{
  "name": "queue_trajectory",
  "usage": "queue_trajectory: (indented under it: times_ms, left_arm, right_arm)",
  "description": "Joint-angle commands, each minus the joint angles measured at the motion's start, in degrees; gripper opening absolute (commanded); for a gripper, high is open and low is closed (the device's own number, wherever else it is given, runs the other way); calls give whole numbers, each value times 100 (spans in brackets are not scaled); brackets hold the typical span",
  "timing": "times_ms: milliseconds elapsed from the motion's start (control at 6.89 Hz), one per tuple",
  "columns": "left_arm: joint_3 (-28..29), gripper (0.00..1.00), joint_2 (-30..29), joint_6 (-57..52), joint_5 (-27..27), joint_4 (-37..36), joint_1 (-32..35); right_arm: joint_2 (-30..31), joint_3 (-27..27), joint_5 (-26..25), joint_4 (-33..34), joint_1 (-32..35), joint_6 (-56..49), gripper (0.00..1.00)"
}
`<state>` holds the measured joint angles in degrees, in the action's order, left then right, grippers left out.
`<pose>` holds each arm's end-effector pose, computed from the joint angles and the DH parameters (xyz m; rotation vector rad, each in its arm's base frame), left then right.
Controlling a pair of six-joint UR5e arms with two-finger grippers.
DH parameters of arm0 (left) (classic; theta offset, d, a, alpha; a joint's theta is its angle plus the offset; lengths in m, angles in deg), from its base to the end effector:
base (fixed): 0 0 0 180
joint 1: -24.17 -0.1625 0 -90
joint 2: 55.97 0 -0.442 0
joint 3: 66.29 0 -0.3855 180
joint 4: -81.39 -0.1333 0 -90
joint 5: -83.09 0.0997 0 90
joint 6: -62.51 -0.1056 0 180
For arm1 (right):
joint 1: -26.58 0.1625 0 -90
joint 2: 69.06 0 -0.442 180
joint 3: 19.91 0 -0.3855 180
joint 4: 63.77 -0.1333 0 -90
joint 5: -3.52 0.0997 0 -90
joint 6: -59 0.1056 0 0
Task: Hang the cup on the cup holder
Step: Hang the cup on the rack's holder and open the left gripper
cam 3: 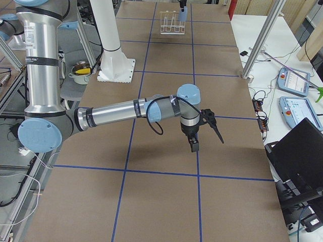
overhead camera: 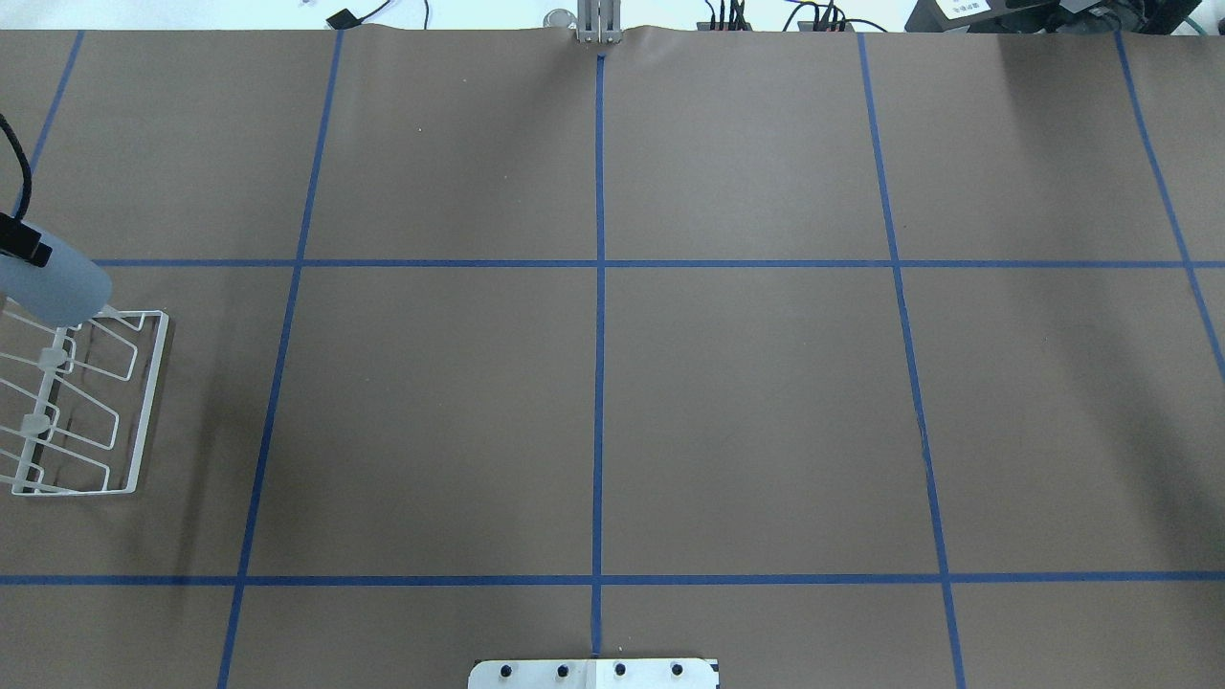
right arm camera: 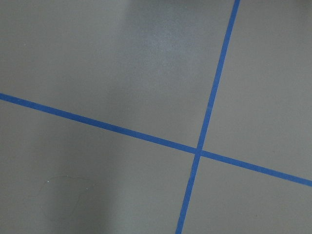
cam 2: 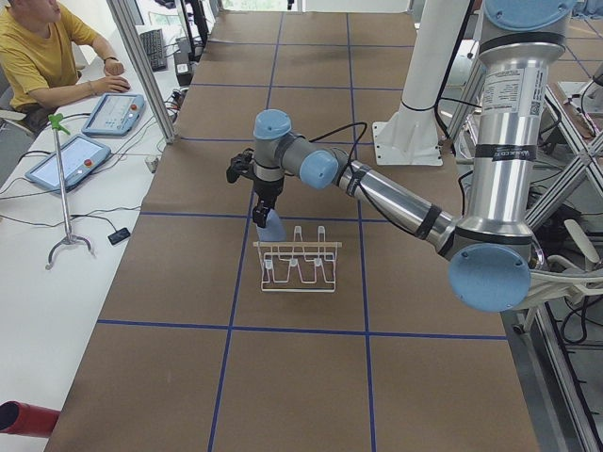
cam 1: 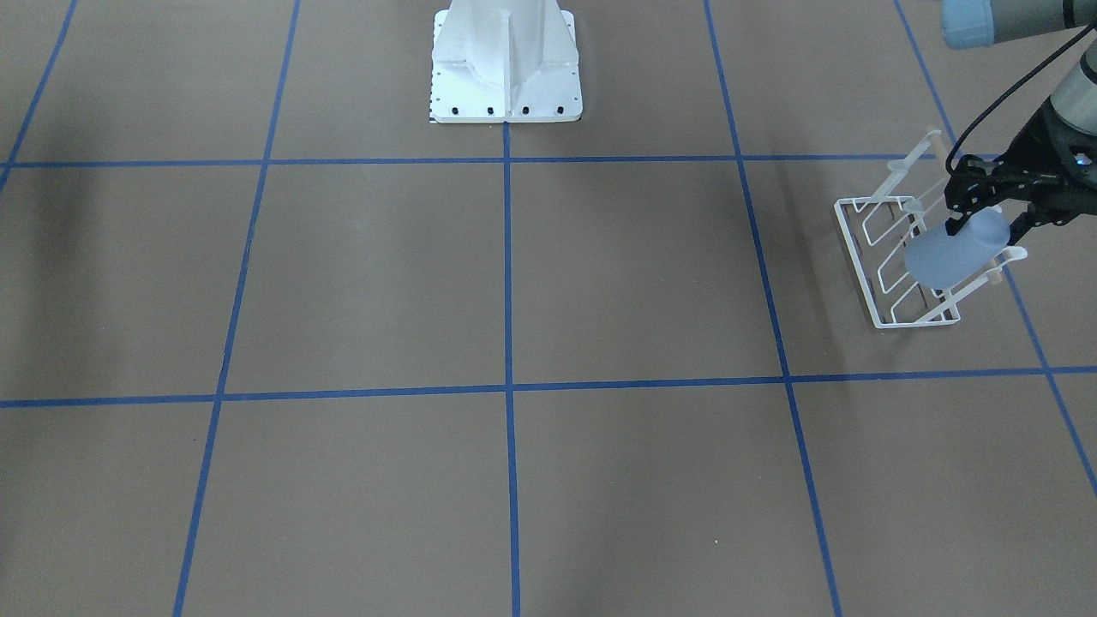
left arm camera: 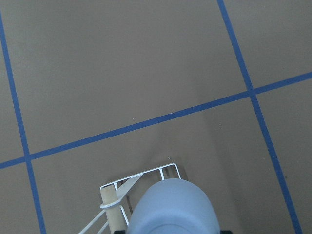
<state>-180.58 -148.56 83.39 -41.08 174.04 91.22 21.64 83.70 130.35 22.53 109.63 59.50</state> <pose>0.1243 -0.4834 0.4566 0.2463 0.7278 0.1880 0.0102 -0.4949 0.5708 0.2381 -0.6560 -0.2011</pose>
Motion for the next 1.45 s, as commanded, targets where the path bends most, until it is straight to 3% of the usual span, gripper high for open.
queue_trajectory:
  times_ms: [0,871,1016,1161,1306]
  left_arm:
    - [353,0,-22,539,7,698,-25]
    - [495,0,4,1014,95,922,-429]
    - [530,12,4,989,104,913,-429]
    - [609,46,-5,936,104,913,-429]
    - [644,87,-5,910,208,965,-438]
  right_arm:
    - [0,-7,0,0,0,3,100]
    - [-9,-7,0,0,0,3,100]
    - [-9,-16,0,0,0,3,100]
    - [-26,-51,0,0,0,3,100]
    - [-26,-60,0,0,0,3,100]
